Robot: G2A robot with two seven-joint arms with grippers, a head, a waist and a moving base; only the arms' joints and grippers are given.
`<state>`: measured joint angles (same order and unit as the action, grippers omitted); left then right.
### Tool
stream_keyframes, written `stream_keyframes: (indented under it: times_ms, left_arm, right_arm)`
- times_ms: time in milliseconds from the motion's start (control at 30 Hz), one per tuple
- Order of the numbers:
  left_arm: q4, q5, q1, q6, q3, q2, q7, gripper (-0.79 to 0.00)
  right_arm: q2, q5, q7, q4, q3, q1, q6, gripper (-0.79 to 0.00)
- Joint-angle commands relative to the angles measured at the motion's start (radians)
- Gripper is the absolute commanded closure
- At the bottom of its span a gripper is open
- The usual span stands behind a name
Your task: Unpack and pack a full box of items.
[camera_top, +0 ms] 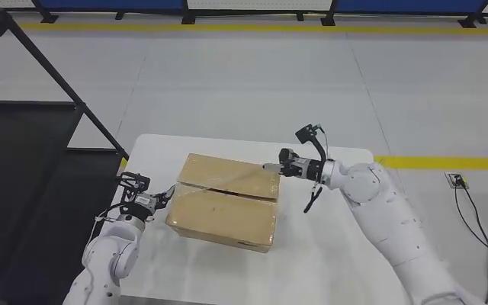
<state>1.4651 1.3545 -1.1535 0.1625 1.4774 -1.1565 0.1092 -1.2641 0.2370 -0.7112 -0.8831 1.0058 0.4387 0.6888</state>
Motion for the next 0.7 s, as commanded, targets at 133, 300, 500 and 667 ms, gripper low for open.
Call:
stream_keyframes:
  times_ms: [133,300,500,667]
  left_arm:
    - [0.0,0.001,0.005,-0.007,-0.004,-0.001,0.016,-0.785]
    - [-0.008,-0.007,0.02,-0.013,-0.02,-0.005,0.024,-0.785]
    - [-0.014,0.007,0.044,-0.005,-0.039,-0.008,0.025,-0.785]
    - [-0.004,0.013,0.039,0.0,-0.037,-0.008,0.024,-0.785]
  right_arm:
    - [-0.005,-0.05,-0.007,0.05,-0.005,-0.02,0.027,-0.785]
    - [-0.004,-0.004,0.025,0.045,-0.006,-0.013,-0.012,-0.785]
    - [0.002,0.302,0.226,0.001,-0.04,-0.01,0.087,-0.785]
    - [-0.005,0.458,0.309,0.045,-0.084,-0.038,0.226,-0.785]
